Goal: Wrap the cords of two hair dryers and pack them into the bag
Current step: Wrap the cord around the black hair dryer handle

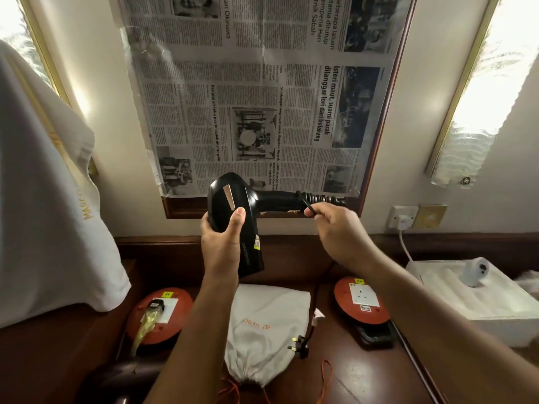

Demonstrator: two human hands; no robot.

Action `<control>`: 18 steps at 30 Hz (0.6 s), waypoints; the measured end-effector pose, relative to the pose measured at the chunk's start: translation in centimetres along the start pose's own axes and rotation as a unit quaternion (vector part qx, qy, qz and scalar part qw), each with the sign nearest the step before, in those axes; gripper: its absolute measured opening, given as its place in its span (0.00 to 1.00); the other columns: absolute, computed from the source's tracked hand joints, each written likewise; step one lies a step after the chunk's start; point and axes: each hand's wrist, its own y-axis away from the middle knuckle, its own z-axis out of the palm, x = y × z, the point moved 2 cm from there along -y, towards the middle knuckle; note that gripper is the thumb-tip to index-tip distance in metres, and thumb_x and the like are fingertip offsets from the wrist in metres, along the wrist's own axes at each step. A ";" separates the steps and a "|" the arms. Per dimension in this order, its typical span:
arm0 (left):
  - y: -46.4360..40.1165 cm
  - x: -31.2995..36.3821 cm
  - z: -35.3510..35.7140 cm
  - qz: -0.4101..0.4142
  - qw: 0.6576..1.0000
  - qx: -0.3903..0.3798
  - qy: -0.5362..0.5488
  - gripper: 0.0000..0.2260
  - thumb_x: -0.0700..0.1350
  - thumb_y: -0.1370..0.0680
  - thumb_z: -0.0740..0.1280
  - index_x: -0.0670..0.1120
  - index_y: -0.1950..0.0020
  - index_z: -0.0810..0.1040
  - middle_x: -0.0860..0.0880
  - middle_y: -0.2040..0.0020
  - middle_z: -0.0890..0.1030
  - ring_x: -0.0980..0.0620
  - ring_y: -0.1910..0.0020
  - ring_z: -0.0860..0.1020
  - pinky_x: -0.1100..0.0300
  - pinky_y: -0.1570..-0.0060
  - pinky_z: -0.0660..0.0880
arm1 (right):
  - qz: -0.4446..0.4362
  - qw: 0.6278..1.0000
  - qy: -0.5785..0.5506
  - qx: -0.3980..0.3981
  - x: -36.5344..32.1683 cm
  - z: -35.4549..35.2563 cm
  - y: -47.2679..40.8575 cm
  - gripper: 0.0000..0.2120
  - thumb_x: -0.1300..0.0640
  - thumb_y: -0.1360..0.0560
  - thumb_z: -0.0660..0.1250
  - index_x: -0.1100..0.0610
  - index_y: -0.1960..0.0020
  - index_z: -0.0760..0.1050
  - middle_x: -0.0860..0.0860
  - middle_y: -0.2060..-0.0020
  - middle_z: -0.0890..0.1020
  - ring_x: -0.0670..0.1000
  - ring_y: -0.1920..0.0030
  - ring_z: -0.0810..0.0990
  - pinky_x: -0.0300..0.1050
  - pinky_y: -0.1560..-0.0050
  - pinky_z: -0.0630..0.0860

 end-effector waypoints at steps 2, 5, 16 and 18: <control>0.0 -0.2 -0.1 -0.011 1.000 0.004 0.018 0.19 0.51 0.26 0.71 0.53 0.38 0.70 0.47 0.42 0.78 0.47 0.41 0.78 0.45 0.42 0.76 | 0.035 0.996 -0.079 -0.007 0.6 1.1 0.9 0.11 0.63 0.19 0.56 0.54 0.48 0.76 0.51 0.69 0.75 0.49 0.70 0.70 0.44 0.71 0.68; 0.0 -0.7 -0.4 -0.037 0.999 0.012 0.034 0.22 0.53 0.26 0.72 0.50 0.36 0.70 0.46 0.41 0.79 0.45 0.42 0.78 0.42 0.41 0.76 | 0.074 0.982 -0.174 -0.015 1.0 2.4 1.9 0.10 0.64 0.19 0.56 0.56 0.50 0.75 0.51 0.67 0.75 0.49 0.70 0.71 0.42 0.72 0.70; 0.1 -1.0 -0.9 -0.093 0.992 0.033 0.073 0.26 0.58 0.31 0.73 0.51 0.37 0.72 0.44 0.41 0.80 0.43 0.43 0.80 0.40 0.41 0.75 | 0.061 0.964 -0.259 -0.015 0.3 1.7 2.2 0.08 0.63 0.18 0.57 0.61 0.51 0.75 0.54 0.69 0.74 0.48 0.75 0.68 0.42 0.77 0.68; 0.1 -0.9 -0.9 -0.106 0.991 0.032 0.081 0.32 0.60 0.35 0.74 0.50 0.35 0.72 0.44 0.40 0.80 0.42 0.42 0.79 0.39 0.41 0.75 | 0.066 0.957 -0.282 -0.021 0.5 2.0 2.6 0.10 0.59 0.18 0.57 0.61 0.53 0.74 0.55 0.70 0.73 0.48 0.77 0.67 0.41 0.79 0.66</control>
